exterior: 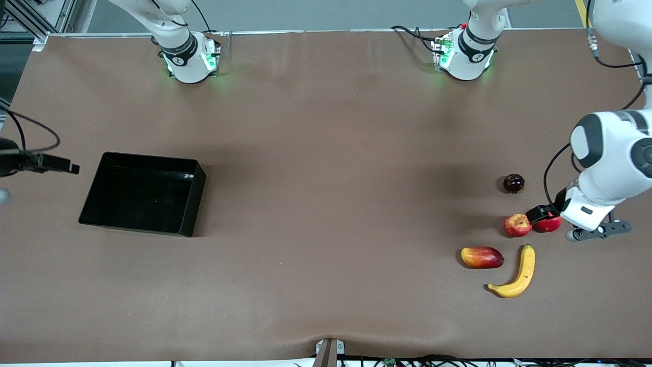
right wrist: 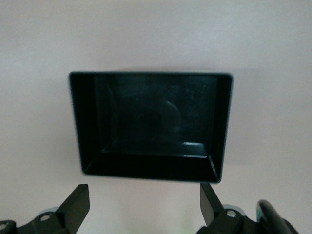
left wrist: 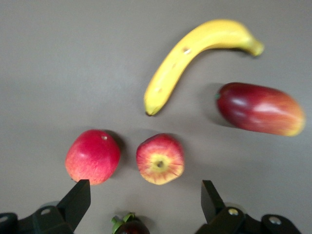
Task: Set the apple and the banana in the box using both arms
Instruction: 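Lower the left gripper onto the yellow-red apple and close it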
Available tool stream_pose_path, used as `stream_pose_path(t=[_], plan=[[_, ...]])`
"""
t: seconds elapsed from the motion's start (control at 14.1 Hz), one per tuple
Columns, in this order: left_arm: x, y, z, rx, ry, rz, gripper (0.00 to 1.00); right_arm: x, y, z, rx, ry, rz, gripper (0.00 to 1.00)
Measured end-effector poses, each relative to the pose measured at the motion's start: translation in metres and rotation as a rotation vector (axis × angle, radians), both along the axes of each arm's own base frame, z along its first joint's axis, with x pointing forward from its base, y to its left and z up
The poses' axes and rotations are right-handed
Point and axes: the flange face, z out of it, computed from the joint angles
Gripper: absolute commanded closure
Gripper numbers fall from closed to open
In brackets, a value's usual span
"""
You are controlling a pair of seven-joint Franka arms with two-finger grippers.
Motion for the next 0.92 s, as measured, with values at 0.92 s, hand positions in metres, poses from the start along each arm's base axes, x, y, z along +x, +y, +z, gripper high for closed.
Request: stream_pose_path(t=[0.92], plan=[[-0.013, -0.01, -0.07, -0.058, 0.011, 0.407, 0.0, -0.008, -0.077, -0.191, -0.029, 0.063, -0.081, 0.0]])
